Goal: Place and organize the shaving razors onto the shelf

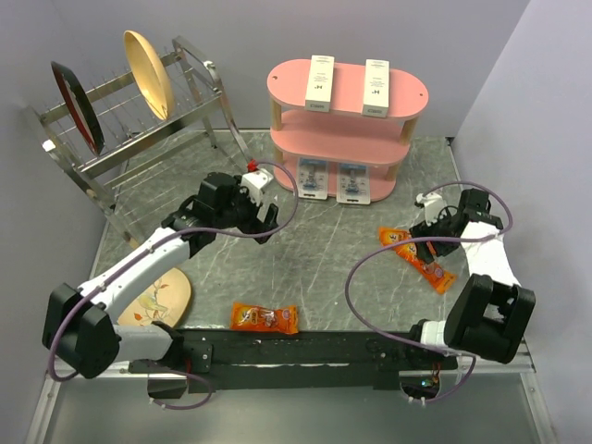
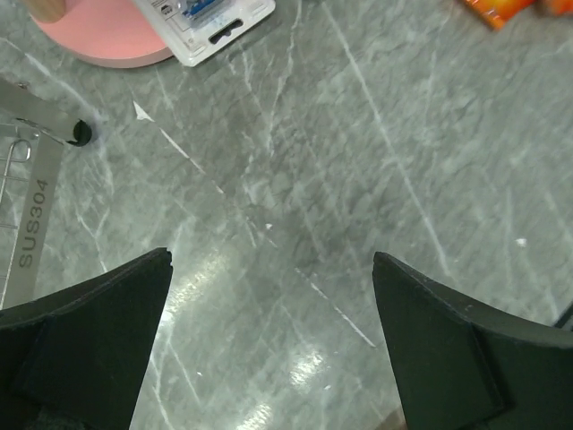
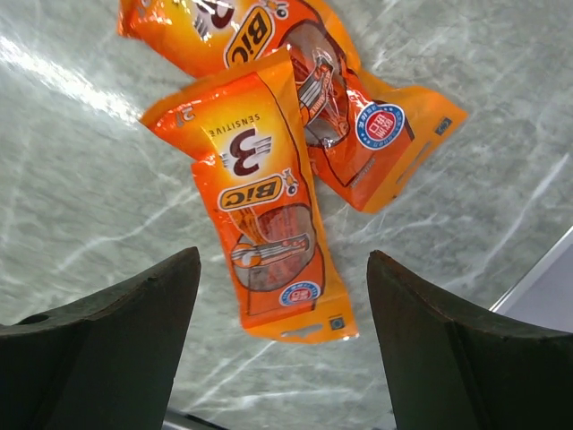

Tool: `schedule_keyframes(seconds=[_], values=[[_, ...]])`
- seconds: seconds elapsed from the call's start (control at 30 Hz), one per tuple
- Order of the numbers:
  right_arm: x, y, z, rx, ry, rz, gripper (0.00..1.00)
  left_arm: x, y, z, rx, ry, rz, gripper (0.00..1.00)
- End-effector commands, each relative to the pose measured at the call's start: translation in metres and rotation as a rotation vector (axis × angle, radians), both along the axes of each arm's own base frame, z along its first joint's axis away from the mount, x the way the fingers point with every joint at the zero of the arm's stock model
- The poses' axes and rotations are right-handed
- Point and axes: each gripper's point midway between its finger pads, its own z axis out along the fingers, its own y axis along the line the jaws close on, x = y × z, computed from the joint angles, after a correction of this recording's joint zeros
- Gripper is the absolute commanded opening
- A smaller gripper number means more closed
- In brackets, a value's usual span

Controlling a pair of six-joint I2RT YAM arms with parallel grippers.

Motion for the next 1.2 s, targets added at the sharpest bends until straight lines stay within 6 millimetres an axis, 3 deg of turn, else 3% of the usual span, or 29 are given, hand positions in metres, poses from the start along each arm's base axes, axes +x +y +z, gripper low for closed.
schedule_keyframes(seconds=[0.0,0.2,0.4,0.5,0.53,0.67,0.73,0.87,0.9,0.97,1.0,1.03,1.1,1.13,1.17], values=[[-0.001,-0.004,-0.009,-0.056,0.000,0.156,0.82,0.018,-0.007,0.013,0.009,-0.064,-0.007,0.99],[-0.029,-0.010,-0.046,-0.092,0.082,0.215,0.82,0.031,-0.021,-0.008,0.009,0.007,-0.005,0.99],[-0.035,-0.029,-0.071,-0.083,0.133,0.205,0.79,0.048,-0.027,-0.021,0.027,0.028,0.018,0.99],[-0.028,-0.038,-0.071,-0.067,0.128,0.186,0.65,0.053,-0.027,-0.019,0.042,0.009,0.019,0.99],[-0.024,-0.038,-0.069,-0.053,0.110,0.176,0.52,0.053,-0.027,-0.016,0.039,-0.001,0.018,0.99],[-0.014,-0.026,-0.051,-0.021,0.033,0.164,0.27,0.050,-0.029,-0.013,-0.010,-0.003,0.025,0.98],[-0.013,-0.017,-0.033,-0.011,0.005,0.151,0.15,0.044,-0.032,-0.011,-0.045,0.008,0.025,0.98],[0.003,0.014,0.026,0.030,-0.125,0.162,0.03,0.031,-0.040,-0.006,-0.117,0.038,0.020,0.97],[0.005,0.032,0.044,0.027,-0.173,0.205,0.00,0.028,-0.042,-0.007,-0.127,0.043,0.014,0.97],[0.012,0.053,0.072,0.049,-0.225,0.180,0.00,0.026,-0.044,-0.008,-0.156,0.046,0.023,0.97],[0.014,0.075,0.087,0.054,-0.264,0.222,0.00,0.027,-0.043,-0.007,-0.164,0.044,0.037,0.97],[0.022,0.087,0.108,0.098,-0.315,0.168,0.00,0.026,-0.042,-0.007,-0.174,0.053,0.053,0.97],[0.032,0.109,0.131,0.130,-0.374,0.126,0.00,0.027,-0.041,-0.008,-0.178,0.056,0.067,0.97],[0.047,0.120,0.155,0.214,-0.436,0.017,0.00,0.027,-0.041,-0.008,-0.179,0.058,0.073,0.97],[0.057,0.122,0.162,0.244,-0.448,-0.054,0.00,0.027,-0.040,-0.009,-0.179,0.060,0.078,0.97]])
